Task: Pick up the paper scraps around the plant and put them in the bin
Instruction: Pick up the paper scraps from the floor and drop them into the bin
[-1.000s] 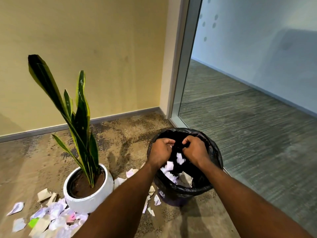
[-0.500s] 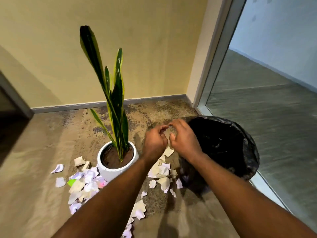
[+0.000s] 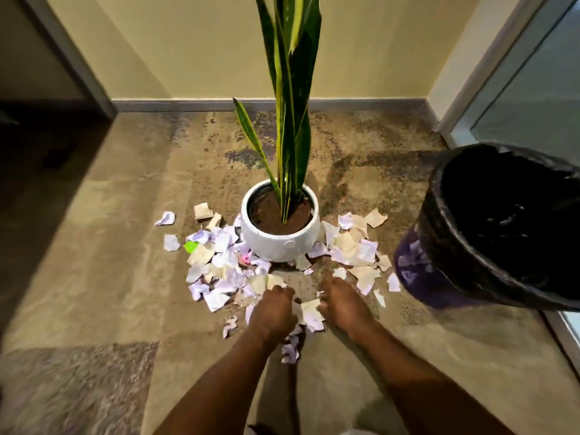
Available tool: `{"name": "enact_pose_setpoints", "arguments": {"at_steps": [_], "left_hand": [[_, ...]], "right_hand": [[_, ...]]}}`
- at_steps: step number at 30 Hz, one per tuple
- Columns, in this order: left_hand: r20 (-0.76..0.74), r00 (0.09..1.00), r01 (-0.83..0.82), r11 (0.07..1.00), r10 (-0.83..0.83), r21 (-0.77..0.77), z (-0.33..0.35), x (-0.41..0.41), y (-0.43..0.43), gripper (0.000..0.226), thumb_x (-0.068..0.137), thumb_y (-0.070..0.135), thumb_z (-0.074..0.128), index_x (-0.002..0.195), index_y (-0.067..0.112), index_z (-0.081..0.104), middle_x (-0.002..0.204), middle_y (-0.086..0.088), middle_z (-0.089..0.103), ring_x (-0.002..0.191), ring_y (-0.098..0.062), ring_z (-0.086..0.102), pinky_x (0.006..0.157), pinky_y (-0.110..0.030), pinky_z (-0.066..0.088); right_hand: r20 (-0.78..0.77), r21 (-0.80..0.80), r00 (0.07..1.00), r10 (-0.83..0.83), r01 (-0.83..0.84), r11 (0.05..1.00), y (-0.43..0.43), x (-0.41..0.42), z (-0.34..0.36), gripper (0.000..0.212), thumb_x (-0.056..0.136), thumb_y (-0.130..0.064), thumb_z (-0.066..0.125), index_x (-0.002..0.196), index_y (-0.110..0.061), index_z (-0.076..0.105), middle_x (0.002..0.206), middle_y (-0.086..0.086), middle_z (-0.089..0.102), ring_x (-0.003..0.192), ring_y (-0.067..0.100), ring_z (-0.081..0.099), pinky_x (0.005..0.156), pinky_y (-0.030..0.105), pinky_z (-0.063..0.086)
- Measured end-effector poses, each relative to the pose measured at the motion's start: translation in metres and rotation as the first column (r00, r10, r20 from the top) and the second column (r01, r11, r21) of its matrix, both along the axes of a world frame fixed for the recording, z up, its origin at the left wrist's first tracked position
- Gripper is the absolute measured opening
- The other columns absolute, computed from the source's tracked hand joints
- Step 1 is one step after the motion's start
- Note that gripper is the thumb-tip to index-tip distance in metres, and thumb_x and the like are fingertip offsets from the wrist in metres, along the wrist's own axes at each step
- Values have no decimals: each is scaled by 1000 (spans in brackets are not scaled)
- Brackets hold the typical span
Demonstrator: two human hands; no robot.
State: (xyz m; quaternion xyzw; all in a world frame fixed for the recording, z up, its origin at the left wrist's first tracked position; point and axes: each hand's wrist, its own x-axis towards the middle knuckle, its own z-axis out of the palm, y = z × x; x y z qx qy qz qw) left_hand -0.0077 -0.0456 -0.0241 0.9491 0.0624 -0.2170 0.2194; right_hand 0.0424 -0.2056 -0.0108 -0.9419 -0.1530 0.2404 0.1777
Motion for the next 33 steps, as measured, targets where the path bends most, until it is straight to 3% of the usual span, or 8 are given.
{"name": "enact_pose_setpoints", "arguments": {"at_steps": [5,11,13,16,19,23,26,33], "left_hand": [[-82,995,59,997,-56,42,-22,-3,4,61,85,18,62,143,19,41,139,-12,42,123,-31,47,95,-40,49],[-58,998,25,1000,-25,2,-35,-3,-1,48,88,14,58,135,17,50,130,-14,46,109,-31,57,90,-39,51],[-38,999,35,999,-35,-16,-39,-5,-2,44,90,15,60,133,15,52,130,-12,48,103,-26,61,88,-31,51],[1,1000,3,996,-3,-94,-39,-7,-4,31,96,14,54,127,12,56,120,-9,59,89,-18,63,65,-9,44],[24,1000,12,997,-10,-75,-39,-7,-4,23,95,14,52,115,13,62,95,-3,58,66,-11,55,57,-18,41],[-43,999,18,999,-20,-49,-35,-8,-3,17,90,14,53,84,8,68,85,-13,64,72,-28,62,61,-28,37],[-19,1000,17,999,-18,-38,-33,-11,0,20,94,19,52,87,7,68,87,-12,63,74,-27,61,61,-26,33],[62,990,125,992,-123,-23,-21,-7,14,22,96,19,47,95,8,66,99,-12,60,85,-28,61,66,-30,43]], "right_hand": [[4,-122,996,91,-90,988,12,-10,-33,64,81,-29,73,136,-20,42,132,13,44,113,32,57,91,35,49],[58,-88,995,78,-72,993,15,-11,-44,39,84,1,47,121,-13,49,122,14,47,97,32,60,77,34,48],[79,-51,996,49,-45,998,11,-7,-43,35,83,4,45,114,-12,54,117,13,50,97,30,58,75,32,45],[76,11,997,21,-22,1000,5,8,-39,34,80,8,46,104,-9,63,109,14,59,95,29,59,78,30,46],[70,58,995,-78,74,996,1,25,-34,37,80,8,51,104,-12,71,107,12,67,92,27,64,77,27,49],[77,62,983,-166,161,985,5,37,-30,36,78,6,56,97,-21,70,102,8,64,84,28,63,71,31,53],[113,-14,991,-67,69,998,8,39,-33,33,80,4,54,99,-19,68,105,10,58,89,31,62,73,28,47],[189,-201,954,232,-193,960,10,31,-51,48,86,3,54,130,-14,53,128,15,48,104,31,60,83,35,50]]}}
